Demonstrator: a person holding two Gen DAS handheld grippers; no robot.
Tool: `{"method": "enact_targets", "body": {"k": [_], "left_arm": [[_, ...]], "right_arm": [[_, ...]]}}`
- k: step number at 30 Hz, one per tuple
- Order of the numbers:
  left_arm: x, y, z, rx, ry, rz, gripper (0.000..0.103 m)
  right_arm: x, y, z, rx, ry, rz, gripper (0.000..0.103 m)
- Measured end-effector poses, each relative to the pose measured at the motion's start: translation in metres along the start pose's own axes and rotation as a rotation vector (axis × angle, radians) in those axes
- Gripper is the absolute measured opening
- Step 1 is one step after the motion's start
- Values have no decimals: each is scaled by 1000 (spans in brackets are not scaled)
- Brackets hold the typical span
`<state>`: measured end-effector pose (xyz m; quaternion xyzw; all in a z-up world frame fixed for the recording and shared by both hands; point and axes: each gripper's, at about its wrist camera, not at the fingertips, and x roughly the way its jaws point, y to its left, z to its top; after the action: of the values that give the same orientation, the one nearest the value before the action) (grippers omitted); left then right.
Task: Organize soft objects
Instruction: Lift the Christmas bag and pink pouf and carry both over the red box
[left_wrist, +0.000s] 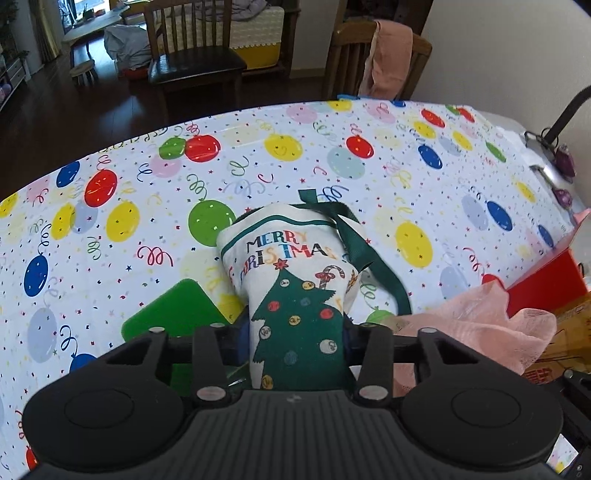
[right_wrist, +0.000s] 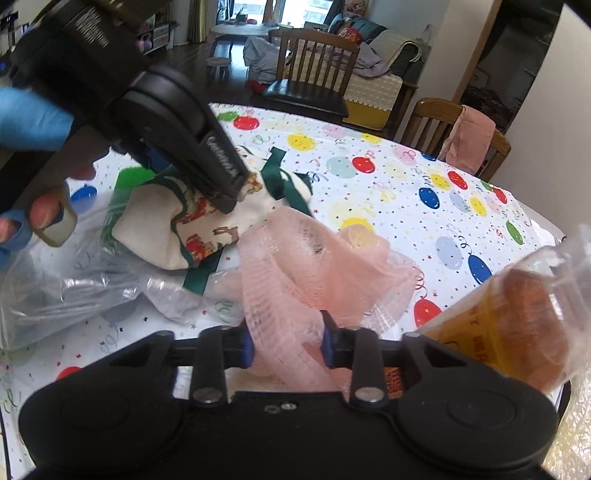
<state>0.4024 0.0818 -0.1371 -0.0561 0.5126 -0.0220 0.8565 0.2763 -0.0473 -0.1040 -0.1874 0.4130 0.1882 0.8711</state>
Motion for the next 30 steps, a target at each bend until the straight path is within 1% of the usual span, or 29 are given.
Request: {"method": "enact_targets", "body": {"k": [4,7,12,17,25,30], "left_arm": [[-11,1,-2,-14,-17,-13,37],[-21,3,-3,-30,-36,-24,36],[-40,6,-5,-53,-62,-34,36],[-64,4,-10,-55,-92,-49,36],[-110,-3,-22,-50,-148,-88,36],[-141,-13,-32,-33,-180,-111,36]], "right_arm": [[-10,-6,0,18,-15,13,22],[-20,-11,0,29,-39,15,20],[-41,-20,2,67,-77,32,20],[-66,-28,3,95,-113,66,20],[-113,-44,3,131,-179,122,20],[-138,-58,-1,158,-194,160,20]]}}
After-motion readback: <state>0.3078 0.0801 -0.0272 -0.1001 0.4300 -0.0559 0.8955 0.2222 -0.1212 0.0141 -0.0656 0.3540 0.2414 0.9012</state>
